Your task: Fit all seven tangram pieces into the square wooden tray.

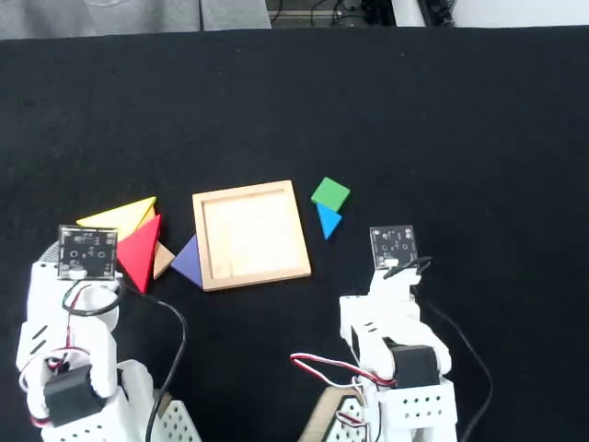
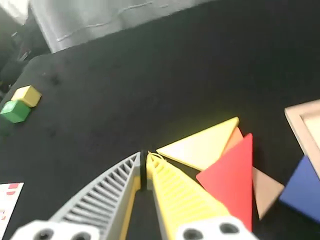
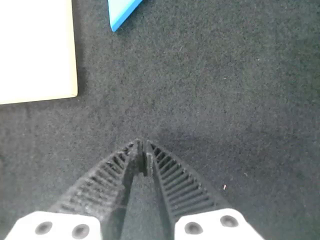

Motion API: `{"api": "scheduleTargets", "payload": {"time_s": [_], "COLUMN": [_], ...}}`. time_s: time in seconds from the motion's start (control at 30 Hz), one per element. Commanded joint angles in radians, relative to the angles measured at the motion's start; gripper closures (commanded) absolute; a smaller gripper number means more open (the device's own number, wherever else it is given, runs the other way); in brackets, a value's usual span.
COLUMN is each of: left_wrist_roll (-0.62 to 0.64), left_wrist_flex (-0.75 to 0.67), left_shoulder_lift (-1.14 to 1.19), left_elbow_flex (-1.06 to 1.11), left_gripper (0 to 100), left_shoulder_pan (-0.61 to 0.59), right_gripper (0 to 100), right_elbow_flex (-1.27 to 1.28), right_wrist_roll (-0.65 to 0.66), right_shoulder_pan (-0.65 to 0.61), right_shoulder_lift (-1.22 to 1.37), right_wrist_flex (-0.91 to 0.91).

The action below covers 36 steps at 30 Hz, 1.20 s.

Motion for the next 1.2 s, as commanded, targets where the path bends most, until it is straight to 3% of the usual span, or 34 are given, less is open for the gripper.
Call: {"api": "scheduleTargets", "payload": {"time_s": [0.0, 0.47, 0.7, 0.87, 0.97, 1.17], "left_wrist_roll": [-0.021, 0.098, 0.091, 0.14, 0.173, 0.198], "left_wrist_flex": [-0.006, -0.06, -0.077, -0.334, -0.367, -0.374], "left_shoulder_lift": [-0.005, 0.011, 0.262, 0.379, 0.347, 0.219], "left_elbow_flex": [0.024, 0.01, 0.016, 0.248, 0.245, 0.334], "left_gripper": [97, 97, 97, 97, 97, 97], "left_shoulder_pan": [0.022, 0.047, 0.047, 0.031, -0.039, 0.001], "right_gripper": [98.7, 98.7, 98.7, 98.7, 98.7, 98.7], "right_elbow_flex": [0.001, 0.001, 0.001, 0.001, 0.001, 0.001], "right_wrist_roll": [0.012, 0.011, 0.014, 0.014, 0.014, 0.014], "right_shoulder_pan": [-0.009, -0.011, -0.046, -0.048, -0.051, -0.052], "right_shoulder_lift": [-0.087, -0.087, -0.085, -0.085, -0.085, -0.085], "right_wrist_flex": [0.008, 0.008, -0.1, -0.021, -0.014, -0.014]}}
